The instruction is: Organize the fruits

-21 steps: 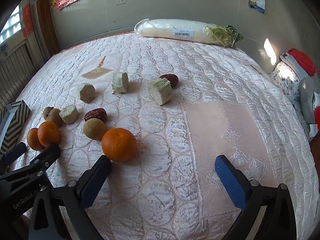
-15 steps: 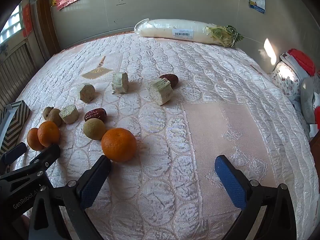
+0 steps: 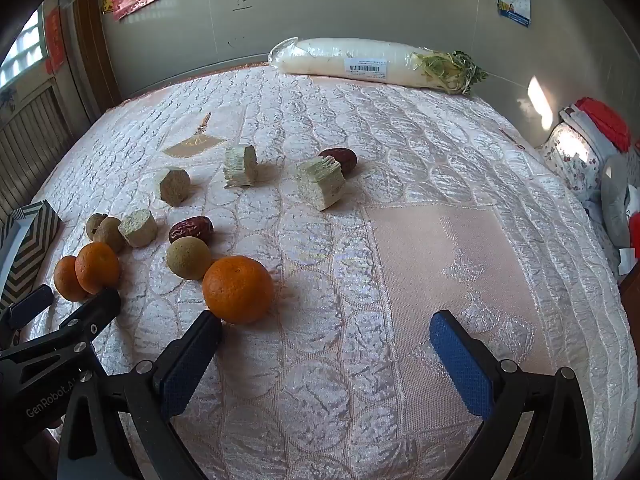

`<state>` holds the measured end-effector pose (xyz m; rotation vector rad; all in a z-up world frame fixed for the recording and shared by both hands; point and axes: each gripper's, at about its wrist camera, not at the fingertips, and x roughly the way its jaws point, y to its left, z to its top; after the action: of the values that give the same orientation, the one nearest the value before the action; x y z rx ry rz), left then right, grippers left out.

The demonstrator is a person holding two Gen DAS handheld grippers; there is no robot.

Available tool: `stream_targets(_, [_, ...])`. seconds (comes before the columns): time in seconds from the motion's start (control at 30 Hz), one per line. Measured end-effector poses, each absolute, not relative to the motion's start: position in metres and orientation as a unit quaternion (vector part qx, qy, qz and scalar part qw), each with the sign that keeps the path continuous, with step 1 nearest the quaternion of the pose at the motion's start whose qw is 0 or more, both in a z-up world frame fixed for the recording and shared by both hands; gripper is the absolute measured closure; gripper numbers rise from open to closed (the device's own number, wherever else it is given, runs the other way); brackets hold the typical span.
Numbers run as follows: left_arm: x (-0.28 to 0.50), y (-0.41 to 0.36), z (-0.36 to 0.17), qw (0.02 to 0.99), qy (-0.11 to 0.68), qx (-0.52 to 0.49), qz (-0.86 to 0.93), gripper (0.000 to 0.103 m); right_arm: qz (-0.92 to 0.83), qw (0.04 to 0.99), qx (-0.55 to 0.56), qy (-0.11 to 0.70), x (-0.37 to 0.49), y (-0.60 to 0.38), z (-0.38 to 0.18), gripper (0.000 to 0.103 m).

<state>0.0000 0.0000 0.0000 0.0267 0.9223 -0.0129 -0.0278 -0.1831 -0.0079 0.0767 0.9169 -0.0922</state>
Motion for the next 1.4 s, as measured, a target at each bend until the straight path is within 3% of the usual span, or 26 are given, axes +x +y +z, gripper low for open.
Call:
stream_targets(0.4, [-0.002, 0.003, 0.004, 0.892, 0.451, 0.014, -0.01, 0.004, -0.059, 0.901, 0.023, 0.43, -0.039, -0.184, -0.002, 0.0])
stream_targets(0.87, [-0.031, 0.009, 0.053, 0.929, 0.37, 0.025, -0.011, 0.004, -0.056, 0.925, 0.008, 0.375, -0.063, -0.181, 0.041, 0.0])
stream_targets(1.4, [-0.037, 0.011, 0.052, 0.93, 0.366, 0.025, -0.009, 0.004, -0.032, 0.934, 0.022, 0.354, -0.072, -0.18, 0.054, 0.0])
